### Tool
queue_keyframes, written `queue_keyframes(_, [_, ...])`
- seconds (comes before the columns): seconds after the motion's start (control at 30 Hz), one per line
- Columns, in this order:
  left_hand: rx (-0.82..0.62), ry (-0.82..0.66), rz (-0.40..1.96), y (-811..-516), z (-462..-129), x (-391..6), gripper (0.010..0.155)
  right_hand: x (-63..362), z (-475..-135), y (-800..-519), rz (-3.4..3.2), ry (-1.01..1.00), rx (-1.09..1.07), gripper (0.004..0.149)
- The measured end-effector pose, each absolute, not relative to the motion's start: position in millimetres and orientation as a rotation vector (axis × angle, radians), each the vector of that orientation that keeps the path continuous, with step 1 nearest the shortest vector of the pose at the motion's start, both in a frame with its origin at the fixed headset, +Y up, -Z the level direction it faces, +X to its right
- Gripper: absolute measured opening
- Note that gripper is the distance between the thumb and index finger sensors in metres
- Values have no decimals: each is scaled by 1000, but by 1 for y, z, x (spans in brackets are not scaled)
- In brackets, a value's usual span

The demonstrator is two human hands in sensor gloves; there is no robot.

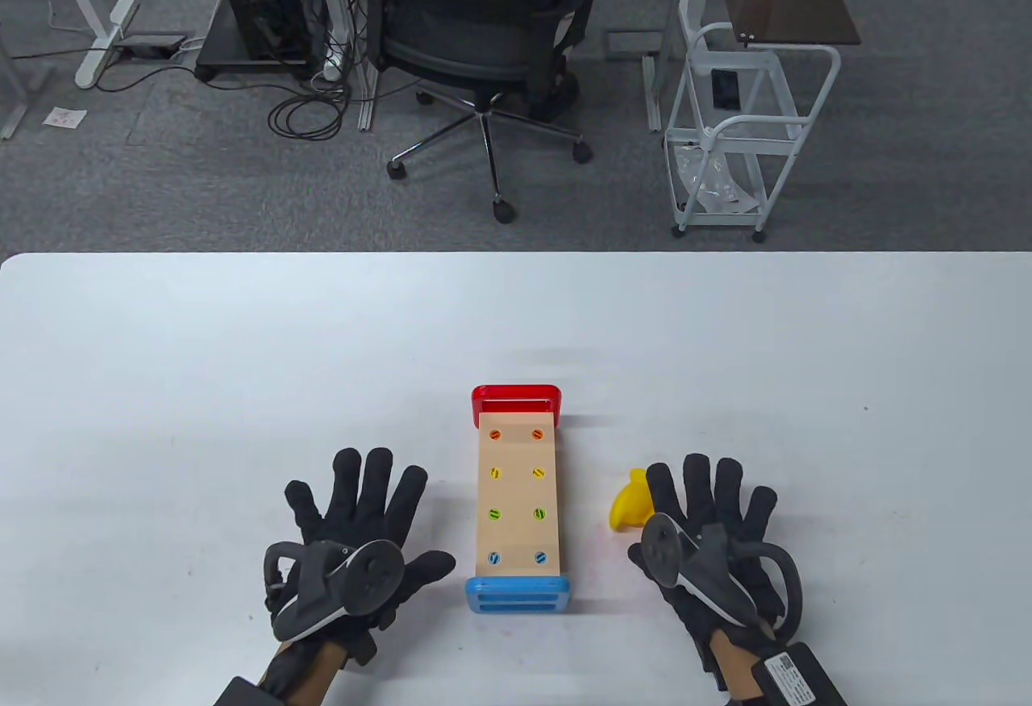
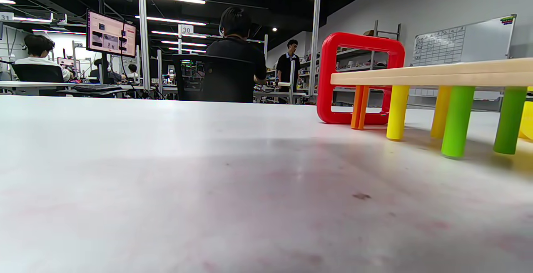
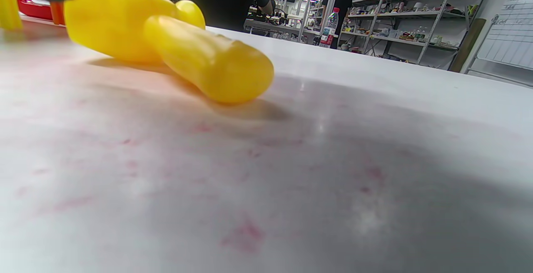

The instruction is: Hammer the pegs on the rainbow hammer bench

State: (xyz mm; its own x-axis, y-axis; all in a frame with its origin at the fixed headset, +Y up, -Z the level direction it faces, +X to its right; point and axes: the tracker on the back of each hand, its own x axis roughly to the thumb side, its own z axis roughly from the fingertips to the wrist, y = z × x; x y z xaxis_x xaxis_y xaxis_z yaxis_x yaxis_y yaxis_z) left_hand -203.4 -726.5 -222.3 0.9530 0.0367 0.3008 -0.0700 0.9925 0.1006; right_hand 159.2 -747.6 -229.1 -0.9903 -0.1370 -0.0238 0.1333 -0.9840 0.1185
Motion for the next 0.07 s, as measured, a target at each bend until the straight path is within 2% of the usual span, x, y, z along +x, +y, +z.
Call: queue_keyframes(0.07, [113,-304,56,-727,-222,-203,102,159,-229,-748,-3001,-177,47,91])
